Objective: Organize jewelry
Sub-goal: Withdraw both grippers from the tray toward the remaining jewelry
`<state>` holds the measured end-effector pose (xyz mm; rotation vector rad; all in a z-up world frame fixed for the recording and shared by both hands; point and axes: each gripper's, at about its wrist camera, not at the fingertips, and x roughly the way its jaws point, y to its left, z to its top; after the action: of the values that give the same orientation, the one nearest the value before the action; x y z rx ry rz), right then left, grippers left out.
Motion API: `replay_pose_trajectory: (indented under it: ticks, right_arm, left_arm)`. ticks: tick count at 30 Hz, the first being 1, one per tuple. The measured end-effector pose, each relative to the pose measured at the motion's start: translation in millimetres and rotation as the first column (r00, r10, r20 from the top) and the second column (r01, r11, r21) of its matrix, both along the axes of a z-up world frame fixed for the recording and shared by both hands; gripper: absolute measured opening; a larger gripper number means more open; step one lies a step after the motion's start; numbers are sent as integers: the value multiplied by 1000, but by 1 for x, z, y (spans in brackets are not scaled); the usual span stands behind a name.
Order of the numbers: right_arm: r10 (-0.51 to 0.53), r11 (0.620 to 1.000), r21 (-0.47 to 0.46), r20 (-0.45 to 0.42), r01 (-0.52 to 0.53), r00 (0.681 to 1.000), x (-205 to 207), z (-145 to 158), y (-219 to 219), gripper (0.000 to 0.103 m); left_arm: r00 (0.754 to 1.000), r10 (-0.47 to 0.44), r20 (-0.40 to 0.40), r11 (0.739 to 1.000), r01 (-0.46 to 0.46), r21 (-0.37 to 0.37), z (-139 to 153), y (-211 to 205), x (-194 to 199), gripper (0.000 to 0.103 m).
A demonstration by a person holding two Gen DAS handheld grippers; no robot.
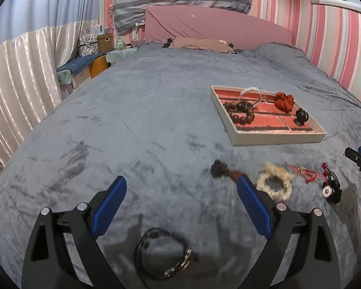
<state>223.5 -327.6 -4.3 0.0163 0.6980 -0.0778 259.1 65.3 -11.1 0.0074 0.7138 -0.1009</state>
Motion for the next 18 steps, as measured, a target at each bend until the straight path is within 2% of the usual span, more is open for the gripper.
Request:
replay_pose_trajectory:
  ticks: [4,13,18]
  right_arm:
    - [14,1000,-24,2,-14,1000,-6,-9,16,98]
    - [20,999,-50,-28,-21,999,-13,-29,29,98]
    - [18,999,-49,-50,-20,999,-26,-38,25,90]
  left_arm:
    - [999,24,-35,1000,-25,-6,-13,13,-4,91]
    - [997,59,-54,998,-59,-4,-34,29,-16,91]
    - [995,72,-65,997,-72,4,-43,34,-24,91]
